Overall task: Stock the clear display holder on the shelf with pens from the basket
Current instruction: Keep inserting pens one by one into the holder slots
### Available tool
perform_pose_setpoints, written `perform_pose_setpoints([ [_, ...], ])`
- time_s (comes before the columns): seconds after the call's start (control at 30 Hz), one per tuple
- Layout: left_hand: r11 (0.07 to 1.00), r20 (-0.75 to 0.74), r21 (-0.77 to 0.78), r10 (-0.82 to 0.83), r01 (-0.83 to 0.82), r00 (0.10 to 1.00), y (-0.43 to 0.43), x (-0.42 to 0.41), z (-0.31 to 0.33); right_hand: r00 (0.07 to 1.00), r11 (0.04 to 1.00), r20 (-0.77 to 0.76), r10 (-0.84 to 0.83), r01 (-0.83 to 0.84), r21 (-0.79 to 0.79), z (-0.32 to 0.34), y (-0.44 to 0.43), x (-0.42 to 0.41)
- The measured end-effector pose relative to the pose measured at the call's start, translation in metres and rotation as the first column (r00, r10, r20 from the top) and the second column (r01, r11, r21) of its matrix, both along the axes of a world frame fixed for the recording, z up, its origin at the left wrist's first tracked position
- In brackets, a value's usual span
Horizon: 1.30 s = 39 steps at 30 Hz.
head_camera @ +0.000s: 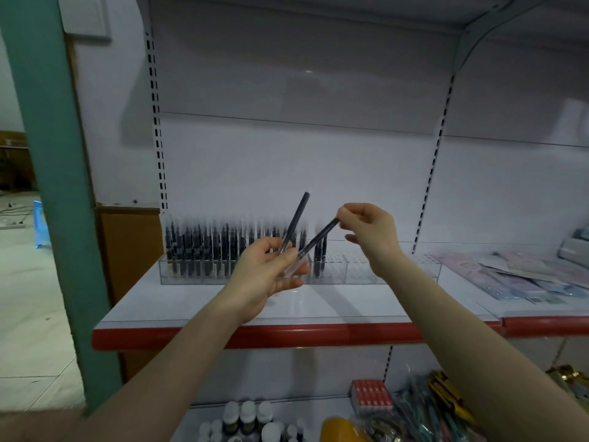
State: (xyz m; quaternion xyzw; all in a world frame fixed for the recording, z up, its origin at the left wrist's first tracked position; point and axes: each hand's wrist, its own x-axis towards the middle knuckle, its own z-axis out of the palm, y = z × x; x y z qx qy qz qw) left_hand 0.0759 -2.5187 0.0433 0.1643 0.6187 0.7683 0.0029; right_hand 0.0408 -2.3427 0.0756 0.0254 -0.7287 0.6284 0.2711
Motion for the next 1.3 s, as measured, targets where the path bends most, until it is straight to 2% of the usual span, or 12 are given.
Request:
perform_pose_setpoints([
  [0.07,1.0,0.009,0.026,0.018,-0.018,1.0,0.0,0.001,0.003,0.962,0.899,-0.177,-0.207,0.258,0.353,-0.009,0.002,0.001],
  [0.1,0.999,0.014,0.033,0.022,-0.023,1.0,0.001,0.001,0.004,0.925,0.812,-0.317,-0.208,0.345,0.472,-0.014,0.003,0.003],
  [0.17,0.999,0.023,0.035,0.027,-0.028,0.999,0.002,0.0,0.006,0.859,0.663,-0.512,-0.023,0.396,0.635,-0.022,0.004,0.007],
  [0.23,0.999,0.026,0.031,0.022,-0.023,0.999,0.006,0.0,0.008,0.804,0.52,-0.581,0.127,0.444,0.729,-0.031,0.001,0.008],
  [0.3,1.0,0.022,0.02,0.01,-0.011,1.0,0.01,0.001,0.009,0.76,0.459,-0.622,0.186,0.493,0.739,-0.033,-0.004,0.008],
  [0.4,1.0,0.045,0.026,0.01,-0.011,0.999,0.015,0.0,0.01,0.761,0.493,-0.618,0.197,0.468,0.734,-0.032,-0.004,0.003],
  [0.47,0.998,0.067,0.029,0.059,-0.061,0.996,0.016,-0.003,0.011,0.811,0.576,-0.562,0.161,0.386,0.721,-0.033,0.0,-0.001],
  [0.53,0.988,0.051,-0.021,0.156,-0.155,0.986,0.014,-0.008,0.01,0.89,0.696,-0.45,0.073,0.277,0.662,-0.033,0.008,-0.006],
  [0.6,0.974,0.015,-0.052,0.221,-0.22,0.975,0.011,-0.015,0.006,0.946,0.756,-0.322,-0.029,0.232,0.613,-0.033,0.017,-0.011],
  [0.73,0.971,-0.002,-0.079,0.228,-0.227,0.974,0.007,-0.025,-0.006,0.982,0.895,-0.144,-0.122,0.171,0.411,-0.034,0.033,-0.023],
  [1.0,0.976,0.049,-0.09,0.202,-0.198,0.978,0.012,-0.042,-0.024,0.981,0.923,-0.051,-0.185,0.191,0.335,-0.033,0.036,-0.07],
  [1.3,0.981,0.015,-0.068,0.186,-0.184,0.982,0.014,-0.06,-0.032,0.987,0.908,-0.015,-0.158,0.151,0.391,-0.038,0.025,-0.102],
])
